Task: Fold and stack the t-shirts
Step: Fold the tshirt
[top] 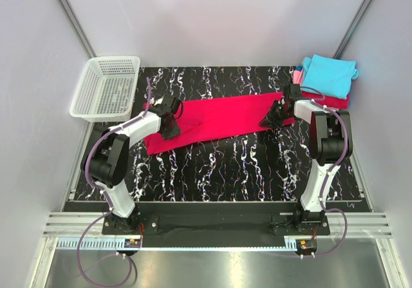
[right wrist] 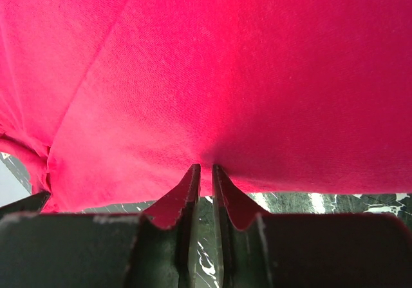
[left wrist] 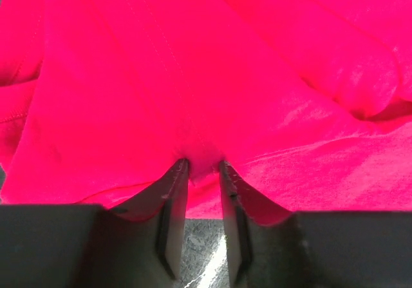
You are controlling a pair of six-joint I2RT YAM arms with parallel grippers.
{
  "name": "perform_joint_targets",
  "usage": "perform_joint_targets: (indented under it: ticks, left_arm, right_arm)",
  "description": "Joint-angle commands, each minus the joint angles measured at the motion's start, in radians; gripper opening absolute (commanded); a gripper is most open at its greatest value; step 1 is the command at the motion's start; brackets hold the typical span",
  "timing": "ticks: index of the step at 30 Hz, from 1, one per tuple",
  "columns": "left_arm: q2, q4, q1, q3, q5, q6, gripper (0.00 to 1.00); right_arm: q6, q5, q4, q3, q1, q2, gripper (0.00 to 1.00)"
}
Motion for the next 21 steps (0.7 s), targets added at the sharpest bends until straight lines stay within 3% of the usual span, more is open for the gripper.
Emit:
perform_joint_targets:
  ticks: [1,6,14,21]
  left_arm:
    - [0.001,0.034,-0.005,0.037,-0.047,0.011,0.27]
    - [-0.004,0.040,-0.005,0.047,-0.058,0.025,0.00]
    - [-0.073,0.018,-0.005,0.117,-0.065,0.042,0.00]
    - [0.023,0.015,-0.003,0.269,-0.084,0.077,0.00]
  right_arm:
    - [-0.013,0.003,0.005,0.001,0.001,-0.031,0.19]
    - [-0.013,0.000,0.003,-0.007,0.000,-0.028,0.18]
    - [-0.013,0.000,0.003,-0.008,0.001,-0.028,0.17]
    - [-0.008,-0.017,0.005,0.007,0.001,-0.031,0.16]
